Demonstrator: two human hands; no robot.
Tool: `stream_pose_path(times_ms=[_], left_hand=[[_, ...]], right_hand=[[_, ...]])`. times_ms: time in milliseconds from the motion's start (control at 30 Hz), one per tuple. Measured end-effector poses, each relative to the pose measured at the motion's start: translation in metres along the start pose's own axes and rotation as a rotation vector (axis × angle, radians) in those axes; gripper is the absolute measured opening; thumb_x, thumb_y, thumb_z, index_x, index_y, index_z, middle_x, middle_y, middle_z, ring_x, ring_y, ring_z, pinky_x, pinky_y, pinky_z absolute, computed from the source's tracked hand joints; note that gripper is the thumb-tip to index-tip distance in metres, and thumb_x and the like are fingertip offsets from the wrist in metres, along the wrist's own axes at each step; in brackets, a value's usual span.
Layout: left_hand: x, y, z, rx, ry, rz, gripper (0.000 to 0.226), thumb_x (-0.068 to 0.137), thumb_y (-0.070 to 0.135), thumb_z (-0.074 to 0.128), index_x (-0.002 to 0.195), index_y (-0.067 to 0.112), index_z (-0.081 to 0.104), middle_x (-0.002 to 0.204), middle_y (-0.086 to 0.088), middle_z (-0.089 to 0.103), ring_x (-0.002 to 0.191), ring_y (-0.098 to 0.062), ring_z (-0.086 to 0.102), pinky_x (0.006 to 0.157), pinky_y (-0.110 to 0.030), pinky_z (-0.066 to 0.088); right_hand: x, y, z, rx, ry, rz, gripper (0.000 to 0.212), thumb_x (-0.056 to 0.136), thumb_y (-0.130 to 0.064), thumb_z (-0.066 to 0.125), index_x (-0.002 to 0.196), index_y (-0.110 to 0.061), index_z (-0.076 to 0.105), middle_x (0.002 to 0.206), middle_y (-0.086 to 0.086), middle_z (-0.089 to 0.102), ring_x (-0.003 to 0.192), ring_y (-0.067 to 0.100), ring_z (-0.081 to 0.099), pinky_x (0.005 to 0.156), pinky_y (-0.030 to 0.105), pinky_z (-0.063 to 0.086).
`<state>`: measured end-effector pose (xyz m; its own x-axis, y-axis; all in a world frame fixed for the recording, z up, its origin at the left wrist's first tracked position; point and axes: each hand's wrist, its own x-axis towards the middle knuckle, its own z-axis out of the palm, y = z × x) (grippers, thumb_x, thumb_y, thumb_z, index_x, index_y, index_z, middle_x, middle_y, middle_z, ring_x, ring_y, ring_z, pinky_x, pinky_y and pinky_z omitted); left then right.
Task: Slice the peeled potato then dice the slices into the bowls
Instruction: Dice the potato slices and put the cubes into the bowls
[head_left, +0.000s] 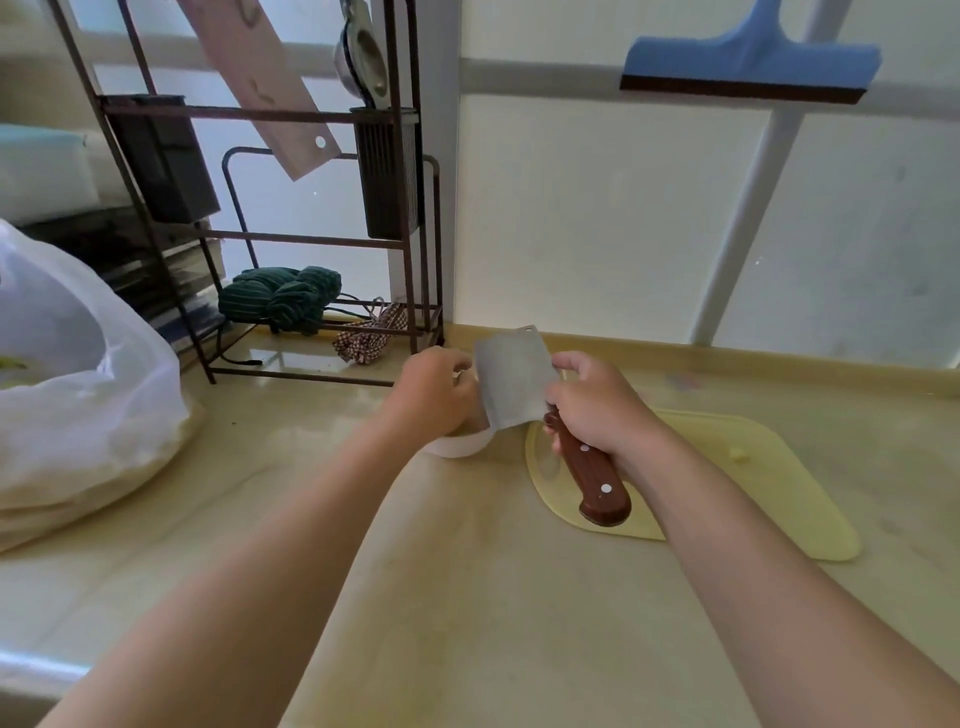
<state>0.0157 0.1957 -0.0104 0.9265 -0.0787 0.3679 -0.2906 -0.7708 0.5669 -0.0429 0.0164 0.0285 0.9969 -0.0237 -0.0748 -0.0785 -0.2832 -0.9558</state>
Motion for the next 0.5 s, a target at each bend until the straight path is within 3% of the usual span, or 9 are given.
stream_pose_path(times_ms=[67, 167, 267, 367, 500], left_hand=[[0.000, 0.003, 0.001, -0.045, 0.000, -0.065, 0.022, 0.096, 0.013, 0.044, 0.101, 0.012, 0.066, 0.096, -0.010, 0.068, 0.083, -0.025, 0.062, 0.079, -0.042, 0.055], [0.002, 0.005, 0.000, -0.119, 0.018, -0.131, 0.029, 0.099, 0.016, 0.042, 0.117, 0.013, 0.064, 0.098, -0.002, 0.065, 0.080, -0.017, 0.060, 0.074, -0.032, 0.052], [0.001, 0.012, -0.003, -0.169, 0.048, -0.138, 0.028, 0.100, 0.018, 0.042, 0.116, 0.013, 0.064, 0.095, -0.003, 0.065, 0.082, -0.019, 0.059, 0.069, -0.028, 0.044], [-0.004, 0.036, -0.004, -0.181, 0.081, -0.068, 0.028, 0.100, 0.017, 0.044, 0.118, 0.012, 0.065, 0.100, -0.002, 0.066, 0.088, -0.017, 0.058, 0.076, -0.027, 0.044], [-0.014, 0.088, 0.013, -0.199, 0.097, 0.141, 0.025, 0.097, 0.015, 0.049, 0.117, 0.011, 0.065, 0.108, -0.002, 0.066, 0.097, -0.017, 0.060, 0.089, -0.031, 0.049]], right_hand=[[0.000, -0.001, -0.006, 0.011, 0.007, -0.003, 0.048, 0.097, 0.002, 0.041, 0.136, -0.022, 0.052, 0.077, 0.012, 0.057, 0.059, 0.022, 0.055, 0.049, 0.032, 0.048], [-0.001, -0.001, -0.012, 0.009, 0.004, -0.006, 0.049, 0.097, 0.002, 0.041, 0.139, -0.022, 0.051, 0.078, 0.010, 0.056, 0.058, 0.020, 0.054, 0.048, 0.030, 0.047], [-0.007, 0.001, -0.020, 0.008, 0.010, -0.017, 0.051, 0.096, 0.001, 0.043, 0.141, -0.021, 0.051, 0.077, 0.009, 0.057, 0.058, 0.020, 0.055, 0.047, 0.029, 0.048], [-0.018, 0.006, -0.042, -0.018, 0.045, -0.020, 0.048, 0.097, -0.002, 0.046, 0.139, -0.024, 0.052, 0.077, 0.009, 0.060, 0.061, 0.021, 0.058, 0.048, 0.030, 0.052], [-0.040, 0.027, -0.101, -0.041, 0.171, 0.024, 0.045, 0.096, -0.004, 0.049, 0.135, -0.027, 0.053, 0.073, 0.010, 0.060, 0.040, 0.014, 0.052, 0.039, 0.022, 0.045]])
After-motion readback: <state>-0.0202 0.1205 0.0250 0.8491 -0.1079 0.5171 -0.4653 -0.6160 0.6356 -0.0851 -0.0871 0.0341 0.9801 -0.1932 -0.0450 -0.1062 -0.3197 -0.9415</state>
